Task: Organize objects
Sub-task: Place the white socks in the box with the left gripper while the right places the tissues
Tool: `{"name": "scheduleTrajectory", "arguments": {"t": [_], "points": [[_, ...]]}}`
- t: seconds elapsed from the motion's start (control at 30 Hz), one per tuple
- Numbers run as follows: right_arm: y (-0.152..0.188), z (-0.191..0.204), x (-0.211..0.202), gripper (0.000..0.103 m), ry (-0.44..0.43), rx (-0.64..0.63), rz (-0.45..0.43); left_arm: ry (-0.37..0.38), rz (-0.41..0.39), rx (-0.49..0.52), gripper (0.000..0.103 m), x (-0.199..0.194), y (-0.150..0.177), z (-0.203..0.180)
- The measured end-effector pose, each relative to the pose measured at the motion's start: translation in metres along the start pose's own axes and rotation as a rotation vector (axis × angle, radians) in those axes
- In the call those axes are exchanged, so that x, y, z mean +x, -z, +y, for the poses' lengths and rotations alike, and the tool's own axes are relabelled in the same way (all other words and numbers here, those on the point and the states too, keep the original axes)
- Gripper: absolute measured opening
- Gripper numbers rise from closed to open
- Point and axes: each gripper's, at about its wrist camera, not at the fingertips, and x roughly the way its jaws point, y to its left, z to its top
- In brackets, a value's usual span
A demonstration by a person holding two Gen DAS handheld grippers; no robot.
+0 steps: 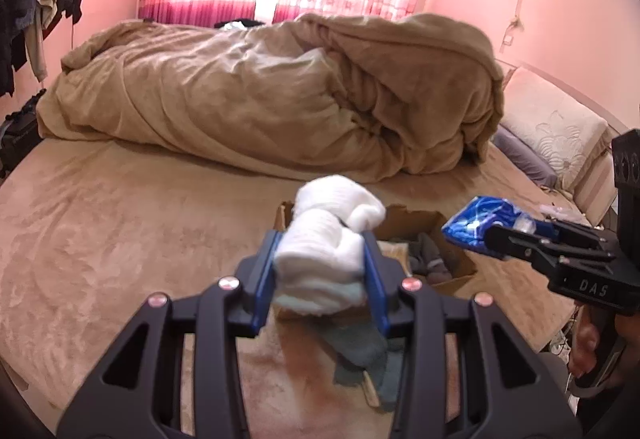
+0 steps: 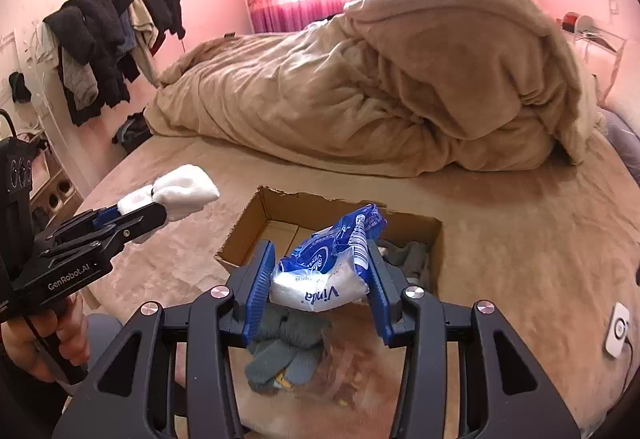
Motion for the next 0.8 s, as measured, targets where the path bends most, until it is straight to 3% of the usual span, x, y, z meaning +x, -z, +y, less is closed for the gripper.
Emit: {"name": "scheduleTrajectory", "arguments": {"t": [0.37,0.53,0.63,0.73,0.8], "points": [[-0.006,-0.009,0.076,0.046,-0.037,-0.014,0.074,0.012,0.065,-0.047,0.041,0.064,0.010,0.015],[-0.008,-0.009,0.101,0.046,-0.048,-0.027,0.088,0.025,0.062,-0.007,0.041,0.086,0.008,0.012],[-0.009,-0.009,0.116,0.046,-0.049,-0.034,0.102,0.022,0.099,-0.013,0.043,0.104,0.009,0.014],[-0.008,-0.007,0.131,0.046,-0.050,-0.034,0.121,0.019,0.119,-0.028,0.053,0.117,0.013,0.019],[-0.006,-0.007,0.141,0.046,-0.051,-0.031,0.136,0.027,0.126,-0.040,0.069,0.122,0.016,0.023]]}}
